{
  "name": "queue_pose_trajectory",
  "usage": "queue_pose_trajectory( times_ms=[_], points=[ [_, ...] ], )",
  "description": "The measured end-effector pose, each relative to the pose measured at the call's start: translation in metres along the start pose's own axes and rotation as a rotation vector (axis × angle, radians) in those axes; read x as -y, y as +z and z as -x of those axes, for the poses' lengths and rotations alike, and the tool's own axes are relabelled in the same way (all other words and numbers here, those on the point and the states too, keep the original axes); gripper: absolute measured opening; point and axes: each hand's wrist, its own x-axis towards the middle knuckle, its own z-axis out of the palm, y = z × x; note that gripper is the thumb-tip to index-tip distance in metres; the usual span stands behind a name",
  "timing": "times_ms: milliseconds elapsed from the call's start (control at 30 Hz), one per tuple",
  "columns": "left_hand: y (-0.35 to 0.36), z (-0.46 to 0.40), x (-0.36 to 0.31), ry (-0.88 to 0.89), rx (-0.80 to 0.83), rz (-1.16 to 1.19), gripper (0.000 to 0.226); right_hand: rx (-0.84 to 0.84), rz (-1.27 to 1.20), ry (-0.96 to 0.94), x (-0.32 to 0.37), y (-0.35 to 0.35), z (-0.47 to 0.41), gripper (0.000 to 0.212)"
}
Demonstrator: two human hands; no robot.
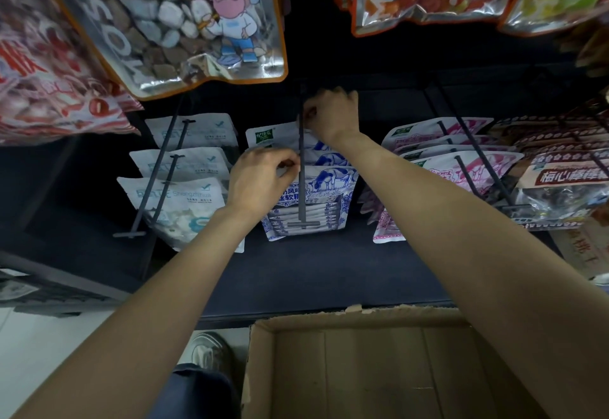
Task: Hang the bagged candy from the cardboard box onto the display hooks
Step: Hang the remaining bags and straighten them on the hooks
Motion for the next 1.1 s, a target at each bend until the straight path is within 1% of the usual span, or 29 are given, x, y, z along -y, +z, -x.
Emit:
queue_pose_trajectory(
  times_ms=[167, 367, 500, 567, 633, 700, 733, 800, 867, 900, 967, 1100],
  points=[
    [0.001, -0.001, 0.000, 0.018, -0.016, -0.020, 0.009, 0.002, 0.024, 0.016, 0.000, 0.004, -0.005, 0.020],
    [0.000, 0.000, -0.003, -0.057, 0.016, 0.006, 0.011, 0.026, 0.049, 0.008, 0.000, -0.001, 0.001, 0.022],
    [-0.004, -0.004, -0.008, -0.095, 0.038, -0.028, 0.014, -0.033, -0.025, 0.018, -0.002, -0.001, 0.009, 0.023],
    [-0.004, 0.000, -0.008, -0.081, 0.025, -0.030, 0.013, -0.076, -0.093, -0.004, -0.009, -0.001, 0.020, 0.028],
    [-0.004, 0.004, -0.004, -0.054, -0.043, -0.037, 0.015, -0.113, -0.138, -0.042, -0.014, -0.001, 0.032, 0.036],
    [-0.006, -0.002, 0.001, -0.097, -0.071, -0.048, 0.026, -0.082, -0.084, -0.073, -0.014, 0.001, 0.045, 0.046],
    [-0.006, -0.010, 0.003, -0.139, -0.034, -0.054, 0.035, -0.036, -0.035, -0.088, -0.012, 0.002, 0.050, 0.050],
    [-0.006, -0.033, 0.009, -0.192, 0.158, -0.143, 0.050, 0.063, 0.037, -0.112, -0.009, 0.006, 0.056, 0.054],
    [-0.002, -0.048, 0.015, -0.195, 0.367, -0.263, 0.055, 0.149, 0.047, -0.101, -0.009, 0.009, 0.058, 0.055],
    [0.002, -0.051, 0.018, -0.194, 0.430, -0.287, 0.056, 0.178, 0.040, -0.086, -0.010, 0.011, 0.058, 0.055],
    [0.008, -0.050, 0.022, -0.198, 0.475, -0.290, 0.056, 0.205, 0.023, -0.061, -0.011, 0.014, 0.060, 0.057],
    [0.012, -0.047, 0.024, -0.218, 0.459, -0.287, 0.055, 0.196, -0.003, -0.053, -0.011, 0.017, 0.061, 0.058]
  ],
)
